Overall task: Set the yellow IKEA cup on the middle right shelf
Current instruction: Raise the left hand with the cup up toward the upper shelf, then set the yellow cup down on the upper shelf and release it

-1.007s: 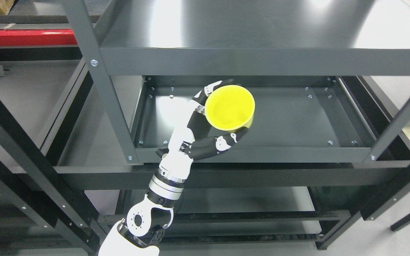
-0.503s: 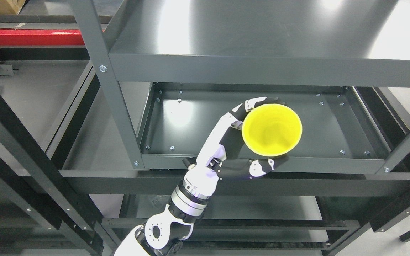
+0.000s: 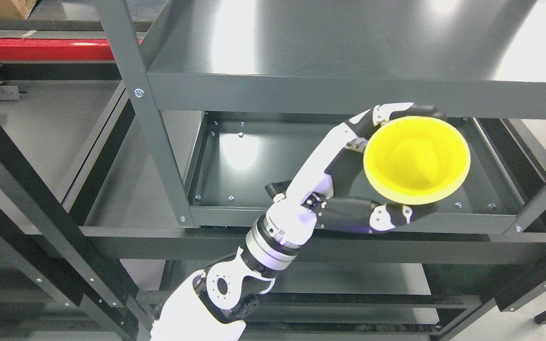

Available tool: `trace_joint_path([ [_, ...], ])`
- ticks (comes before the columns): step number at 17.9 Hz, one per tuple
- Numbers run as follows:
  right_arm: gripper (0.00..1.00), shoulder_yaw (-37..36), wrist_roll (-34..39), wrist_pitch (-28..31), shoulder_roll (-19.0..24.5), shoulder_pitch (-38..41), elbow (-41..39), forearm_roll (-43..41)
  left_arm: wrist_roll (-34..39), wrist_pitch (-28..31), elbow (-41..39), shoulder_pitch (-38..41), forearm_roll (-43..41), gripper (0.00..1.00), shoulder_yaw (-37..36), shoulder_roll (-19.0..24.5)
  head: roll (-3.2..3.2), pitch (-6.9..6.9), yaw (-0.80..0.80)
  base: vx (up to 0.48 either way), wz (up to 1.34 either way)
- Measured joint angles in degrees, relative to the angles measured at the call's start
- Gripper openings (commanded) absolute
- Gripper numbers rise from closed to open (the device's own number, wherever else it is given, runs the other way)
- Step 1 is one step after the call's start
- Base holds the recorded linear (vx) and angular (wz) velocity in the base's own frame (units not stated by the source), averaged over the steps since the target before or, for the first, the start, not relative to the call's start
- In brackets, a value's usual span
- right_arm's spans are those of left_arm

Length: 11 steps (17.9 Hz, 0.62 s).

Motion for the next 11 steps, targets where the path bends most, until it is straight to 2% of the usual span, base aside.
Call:
trace_joint_path([
  [6, 0.99, 0.0, 0.0, 0.0, 0.0, 0.0, 0.0, 0.0, 1.7, 2.1, -0.2, -8.0, 4.2, 0.01, 1.0, 0.0, 0.00, 0.00, 0.00, 0.000, 0.00],
  [11, 0.99, 0.0, 0.0, 0.0, 0.0, 0.0, 0.0, 0.0, 6.8, 9.0, 0.5, -15.8, 9.7, 0.00, 3.5, 0.0, 0.00, 0.00, 0.00, 0.000, 0.00],
])
